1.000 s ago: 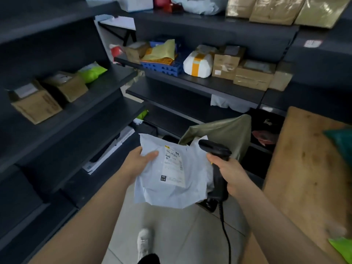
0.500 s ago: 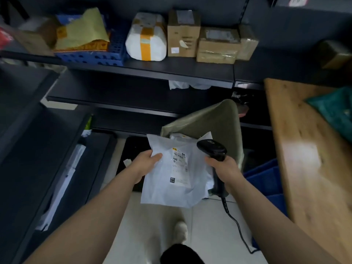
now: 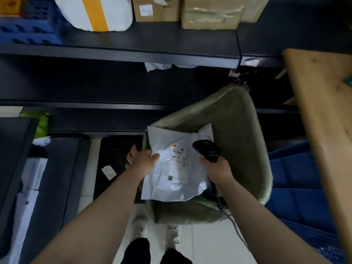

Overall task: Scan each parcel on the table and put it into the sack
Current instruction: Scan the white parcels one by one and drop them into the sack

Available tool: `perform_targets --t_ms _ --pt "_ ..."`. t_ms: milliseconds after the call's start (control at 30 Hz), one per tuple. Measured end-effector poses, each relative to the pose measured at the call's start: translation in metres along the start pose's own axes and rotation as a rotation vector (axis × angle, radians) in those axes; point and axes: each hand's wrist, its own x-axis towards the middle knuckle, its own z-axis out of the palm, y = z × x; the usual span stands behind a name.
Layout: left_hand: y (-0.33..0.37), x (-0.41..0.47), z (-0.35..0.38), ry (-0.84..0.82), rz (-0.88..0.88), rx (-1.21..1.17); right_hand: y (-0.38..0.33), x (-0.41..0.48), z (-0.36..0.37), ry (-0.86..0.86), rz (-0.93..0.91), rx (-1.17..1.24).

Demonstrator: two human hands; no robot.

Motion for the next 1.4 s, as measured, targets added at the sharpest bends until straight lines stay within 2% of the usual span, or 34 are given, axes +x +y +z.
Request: perform_targets --t_ms 200,400,600,700,900,1000,1100,1267,1400 --pt "-0.02 0.052 0.025 -0.068 0.017 -0.219 0.027 0.053 0.024 0.047 0.078 -0.001" --pt "-0.045 0.064 0.027 0.07 0.011 -0.508 0.042 0.079 0.035 0.053 0.206 -0.081" --pt "-0.054 0.056 0.016 -0.051 0.001 -0.459 0.034 0.062 0.031 0.038 0.137 -0.084" --pt "-0.045 0.041 0.007 -0.065 0.061 -0.368 0.023 0.037 0.022 0.051 0.066 -0.113" --pt "-0.007 -0.032 -0.027 -0.081 0.312 -0.037 0.008 -0.061 -0.027 0.079 -0.04 -0.115" --pt "0.026 -0.081 -0.039 -0.1 0.5 0.207 0.007 -0.122 -0.065 0.144 -0.08 -0.114" --pt "0.062 -0.135 -0.039 -0.051 0.732 0.476 0.017 -0.178 -0.108 0.215 -0.126 -0.11" --pt "0.121 -0.237 -0.002 0.039 1.059 0.703 0.057 -0.26 -0.185 0.328 -0.127 -0.055" --pt "0.159 -0.322 0.055 0.093 1.288 0.759 0.102 -0.313 -0.248 0.376 -0.113 -0.011"
